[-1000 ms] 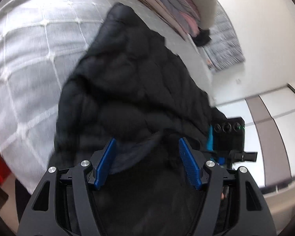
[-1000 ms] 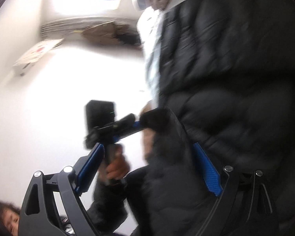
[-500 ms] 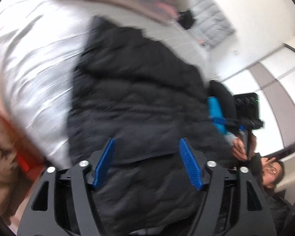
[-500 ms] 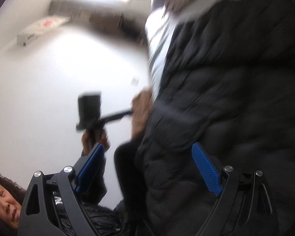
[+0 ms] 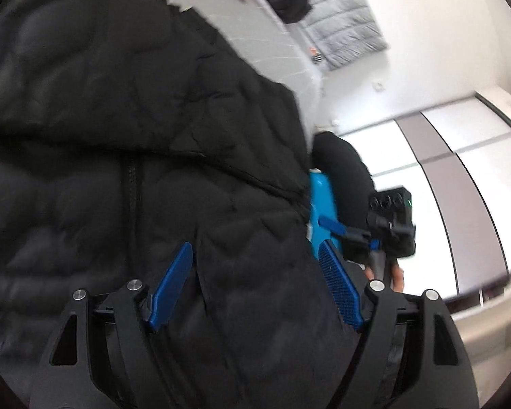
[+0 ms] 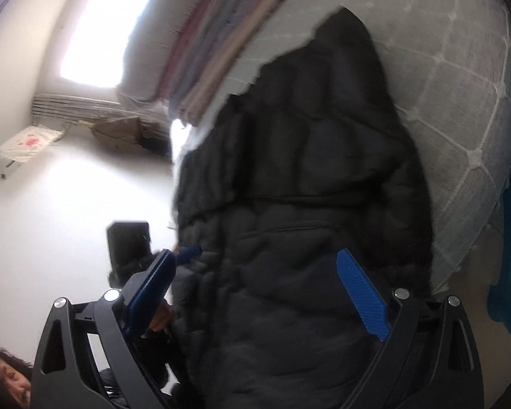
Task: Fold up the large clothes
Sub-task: 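Bring both tools to the jacket hem and grip it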
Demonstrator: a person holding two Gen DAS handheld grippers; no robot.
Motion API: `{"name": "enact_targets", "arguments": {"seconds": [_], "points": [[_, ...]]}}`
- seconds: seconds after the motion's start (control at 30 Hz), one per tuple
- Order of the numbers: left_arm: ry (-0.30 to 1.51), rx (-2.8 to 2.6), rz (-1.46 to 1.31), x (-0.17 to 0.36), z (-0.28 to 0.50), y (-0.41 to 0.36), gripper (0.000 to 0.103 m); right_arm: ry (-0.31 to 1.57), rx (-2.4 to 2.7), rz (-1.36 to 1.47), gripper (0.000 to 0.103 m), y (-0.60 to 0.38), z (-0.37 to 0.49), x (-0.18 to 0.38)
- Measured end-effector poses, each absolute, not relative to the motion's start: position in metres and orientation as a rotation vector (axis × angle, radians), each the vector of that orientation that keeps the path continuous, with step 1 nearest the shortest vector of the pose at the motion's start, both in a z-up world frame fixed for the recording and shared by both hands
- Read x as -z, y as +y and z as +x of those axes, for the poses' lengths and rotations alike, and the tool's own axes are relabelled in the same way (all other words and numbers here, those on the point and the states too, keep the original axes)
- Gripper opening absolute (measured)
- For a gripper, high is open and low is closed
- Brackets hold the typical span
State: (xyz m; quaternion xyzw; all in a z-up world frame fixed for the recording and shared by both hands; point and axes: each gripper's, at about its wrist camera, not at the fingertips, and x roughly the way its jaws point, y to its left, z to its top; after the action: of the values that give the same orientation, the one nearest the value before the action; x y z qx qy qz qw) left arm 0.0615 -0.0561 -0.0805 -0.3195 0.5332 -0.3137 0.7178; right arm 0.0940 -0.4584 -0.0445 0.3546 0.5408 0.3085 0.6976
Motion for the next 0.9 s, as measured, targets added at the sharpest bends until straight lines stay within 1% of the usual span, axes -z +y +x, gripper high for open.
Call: {"name": "enact_targets", "arguments": {"seconds": [0.13, 0.4, 0.53, 0.73, 0.9], "points": [[1.184, 0.614, -0.747, 0.103, 0.075, -0.065, 0.073, 1.214, -0.708, 0.793, 0.092, -0.450, 0.102, 0.068], [1.205, 0.622, -0.765, 0.115, 0.077, -0.073, 0.073, 1.244, -0.770, 0.789, 0.092, -0.431, 0.112, 0.086], [1.234, 0.690, -0.780, 0.114, 0.071, -0.088, 0.073, 1.230, -0.828, 0.803, 0.092, -0.423, 0.108, 0.084], [1.228, 0.819, -0.808, 0.109, 0.056, -0.103, 0.073, 1.185, -0.956, 0.803, 0.092, -0.422, 0.081, 0.060], [1.274, 0.936, -0.747, 0.101, 0.036, -0.115, 0.074, 1.220, -1.025, 0.736, 0.092, -0.421, 0.045, 0.055]]}}
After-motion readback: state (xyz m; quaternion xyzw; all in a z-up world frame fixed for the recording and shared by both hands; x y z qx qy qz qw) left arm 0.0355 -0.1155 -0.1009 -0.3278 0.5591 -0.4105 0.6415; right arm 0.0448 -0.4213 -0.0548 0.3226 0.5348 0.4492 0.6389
